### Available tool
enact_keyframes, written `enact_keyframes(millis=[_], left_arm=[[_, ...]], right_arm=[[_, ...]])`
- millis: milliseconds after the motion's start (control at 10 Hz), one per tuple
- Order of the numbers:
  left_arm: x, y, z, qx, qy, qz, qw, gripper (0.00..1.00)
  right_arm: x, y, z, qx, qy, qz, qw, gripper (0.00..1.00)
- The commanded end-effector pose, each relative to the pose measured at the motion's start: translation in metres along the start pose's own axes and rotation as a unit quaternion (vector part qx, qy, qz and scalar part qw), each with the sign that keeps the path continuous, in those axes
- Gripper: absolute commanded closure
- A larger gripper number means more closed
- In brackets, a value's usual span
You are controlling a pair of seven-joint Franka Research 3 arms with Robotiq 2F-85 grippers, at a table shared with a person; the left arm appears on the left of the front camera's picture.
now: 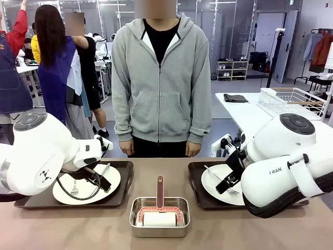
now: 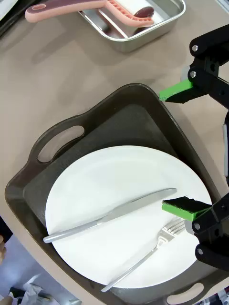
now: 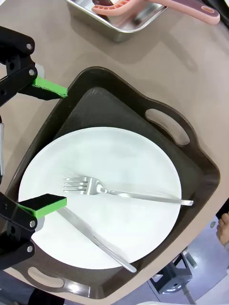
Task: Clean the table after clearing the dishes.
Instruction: When the left (or right) Handle tray is removed, use the left hand (or right hand) to clean the left (or right) side of the table with the Lint Roller.
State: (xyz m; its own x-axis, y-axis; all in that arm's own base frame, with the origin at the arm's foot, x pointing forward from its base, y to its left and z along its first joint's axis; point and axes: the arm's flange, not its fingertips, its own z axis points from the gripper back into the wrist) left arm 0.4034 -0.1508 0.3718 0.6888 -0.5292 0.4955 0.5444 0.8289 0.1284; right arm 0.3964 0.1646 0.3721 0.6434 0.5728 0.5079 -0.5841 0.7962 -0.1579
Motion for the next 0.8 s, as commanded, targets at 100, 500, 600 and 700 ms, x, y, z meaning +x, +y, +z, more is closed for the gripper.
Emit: enact_keyframes(millis=[100,500,600,700], left_arm=[[0.0001,-0.0002,0.0000,0.000,0.000,0.000,1.000,0.00],[0.0001,-0.0002,0.0000,0.000,0.000,0.000,1.000,0.00],[0.0001,-0.0002,0.0000,0.000,0.000,0.000,1.000,0.00],[0.0001,-0.0002,0.0000,0.000,0.000,0.000,1.000,0.00]], right_arm=[[0.0000,0.0000,0.0000,0.000,0.000,0.000,1.000,0.00],[0.0000,0.0000,0.0000,0.000,0.000,0.000,1.000,0.00],[0.0000,0.0000,0.0000,0.000,0.000,0.000,1.000,0.00],[0.0000,0.0000,0.0000,0.000,0.000,0.000,1.000,0.00]])
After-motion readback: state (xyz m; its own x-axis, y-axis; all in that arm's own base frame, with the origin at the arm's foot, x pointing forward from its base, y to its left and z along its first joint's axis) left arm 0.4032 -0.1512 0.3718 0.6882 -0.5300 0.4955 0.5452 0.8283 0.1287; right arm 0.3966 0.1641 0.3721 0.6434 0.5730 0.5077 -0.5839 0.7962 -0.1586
